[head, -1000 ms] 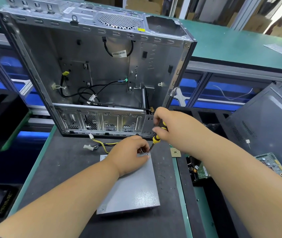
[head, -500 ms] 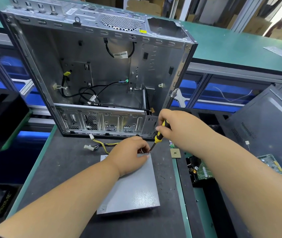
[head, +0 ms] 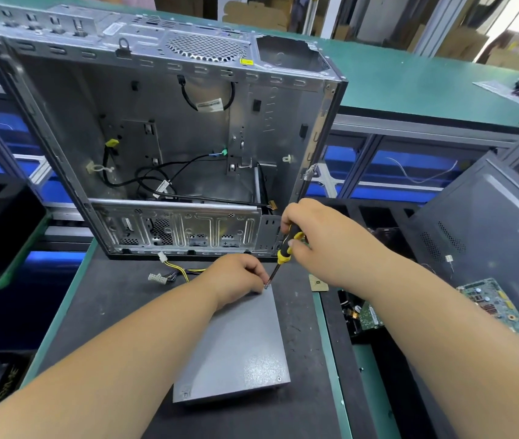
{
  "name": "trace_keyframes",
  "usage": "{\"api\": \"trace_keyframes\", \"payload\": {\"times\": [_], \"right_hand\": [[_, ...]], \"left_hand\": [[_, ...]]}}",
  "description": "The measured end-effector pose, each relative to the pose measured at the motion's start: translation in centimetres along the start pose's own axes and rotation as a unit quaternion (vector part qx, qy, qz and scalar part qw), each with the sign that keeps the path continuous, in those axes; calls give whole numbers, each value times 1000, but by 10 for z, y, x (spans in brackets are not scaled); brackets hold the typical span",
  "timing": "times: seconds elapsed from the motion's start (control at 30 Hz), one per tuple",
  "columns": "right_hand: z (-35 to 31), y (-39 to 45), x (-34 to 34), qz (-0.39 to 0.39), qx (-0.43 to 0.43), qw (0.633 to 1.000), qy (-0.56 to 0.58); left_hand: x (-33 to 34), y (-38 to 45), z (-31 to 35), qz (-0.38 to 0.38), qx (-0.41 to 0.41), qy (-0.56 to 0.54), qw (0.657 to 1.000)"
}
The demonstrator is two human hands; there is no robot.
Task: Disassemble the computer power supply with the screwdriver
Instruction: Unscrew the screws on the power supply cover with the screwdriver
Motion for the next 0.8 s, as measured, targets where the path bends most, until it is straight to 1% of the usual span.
{"api": "trace_keyframes", "payload": {"times": [0.13,0.27,0.4,0.5,0.57,0.63,0.73,0.8], "right_hand": [[2,0,1,10,9,1000,6],[1,2,-1,44,9,998,-35],[-7,2,0,9,-6,1000,1],[-11,-2,-1,7,-23,1000,9],[-11,-5,0,3,-30,1000,2],[-11,-7,-1,-3,-31,1000,0],[-11,-8,-2,-7,-36,999,-2],[-14,-9,-2,-10,-47,999,-5]], "left_hand": [[1,3,-2,4,-8,-12,1000],[0,2,-5,1,5,-21,1000],[1,0,-5,8,35,-21,999],[2,-1,-4,8,51,-18,999],[2,-1,-2,4,63,-3,998],[3,-1,2,-6,74,35,997],[8,-2,7,-39,92,102,990],[11,-1,11,-64,110,126,984]]}}
Point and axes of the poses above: each hand's wrist, its own y-axis towards the middle knuckle, its own x-axis out of the palm, z = x × y, the point moved 6 cm from there along y, towards the middle knuckle, and after that the axes turned 15 degrees about x, right-handed, at the moved point
